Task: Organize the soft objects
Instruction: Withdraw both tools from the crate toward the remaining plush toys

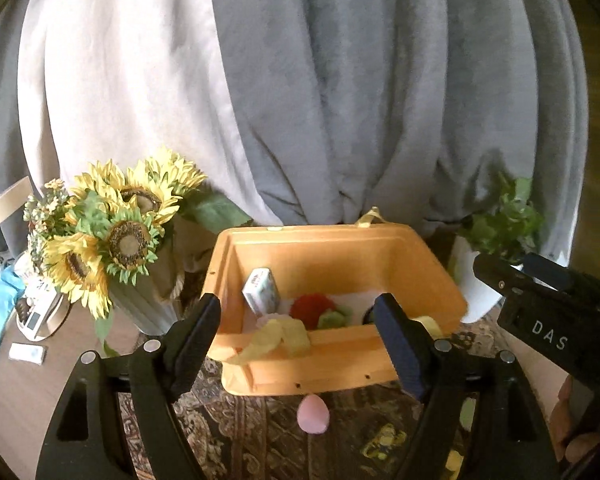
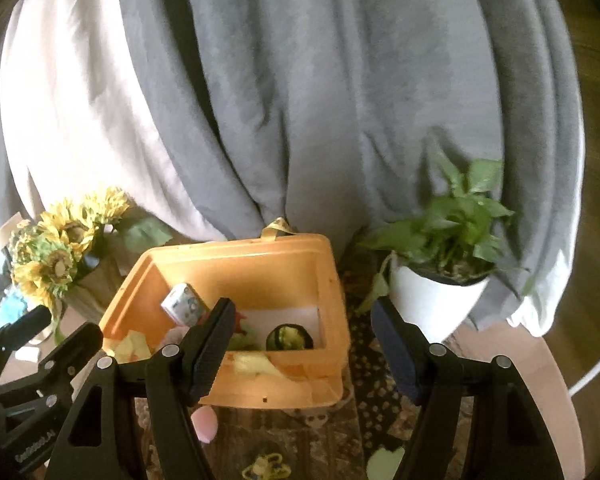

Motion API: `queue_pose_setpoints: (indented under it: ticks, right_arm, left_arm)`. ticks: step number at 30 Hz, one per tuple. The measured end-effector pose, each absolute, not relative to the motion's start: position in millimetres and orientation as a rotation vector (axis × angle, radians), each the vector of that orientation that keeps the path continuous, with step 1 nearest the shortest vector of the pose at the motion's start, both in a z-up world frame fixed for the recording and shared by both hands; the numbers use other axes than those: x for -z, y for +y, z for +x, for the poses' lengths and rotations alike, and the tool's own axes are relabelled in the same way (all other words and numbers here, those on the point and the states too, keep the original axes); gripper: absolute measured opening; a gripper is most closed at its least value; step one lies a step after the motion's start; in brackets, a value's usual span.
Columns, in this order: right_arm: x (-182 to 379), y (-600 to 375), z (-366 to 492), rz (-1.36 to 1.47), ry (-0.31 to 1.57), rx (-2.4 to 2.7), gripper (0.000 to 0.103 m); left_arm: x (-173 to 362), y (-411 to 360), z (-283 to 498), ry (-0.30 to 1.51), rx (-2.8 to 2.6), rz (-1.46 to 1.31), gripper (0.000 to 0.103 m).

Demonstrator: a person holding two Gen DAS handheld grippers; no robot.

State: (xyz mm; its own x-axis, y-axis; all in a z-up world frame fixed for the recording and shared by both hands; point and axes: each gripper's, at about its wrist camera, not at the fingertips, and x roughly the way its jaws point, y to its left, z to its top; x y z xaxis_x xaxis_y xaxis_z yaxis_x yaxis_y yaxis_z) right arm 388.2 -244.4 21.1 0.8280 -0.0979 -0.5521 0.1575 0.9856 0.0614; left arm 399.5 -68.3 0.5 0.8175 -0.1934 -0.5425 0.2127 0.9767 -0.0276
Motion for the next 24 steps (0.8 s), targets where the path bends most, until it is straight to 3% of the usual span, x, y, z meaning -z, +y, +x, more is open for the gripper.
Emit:
queue_pose_setpoints:
  ticks: [24]
  right_arm:
    - [0.5, -258.7, 269.6, 0.166, 0.566, 0.320, 0.071]
  left_arm:
    - [25.0, -75.1, 311.0, 0.586, 0.368, 0.087, 0.079]
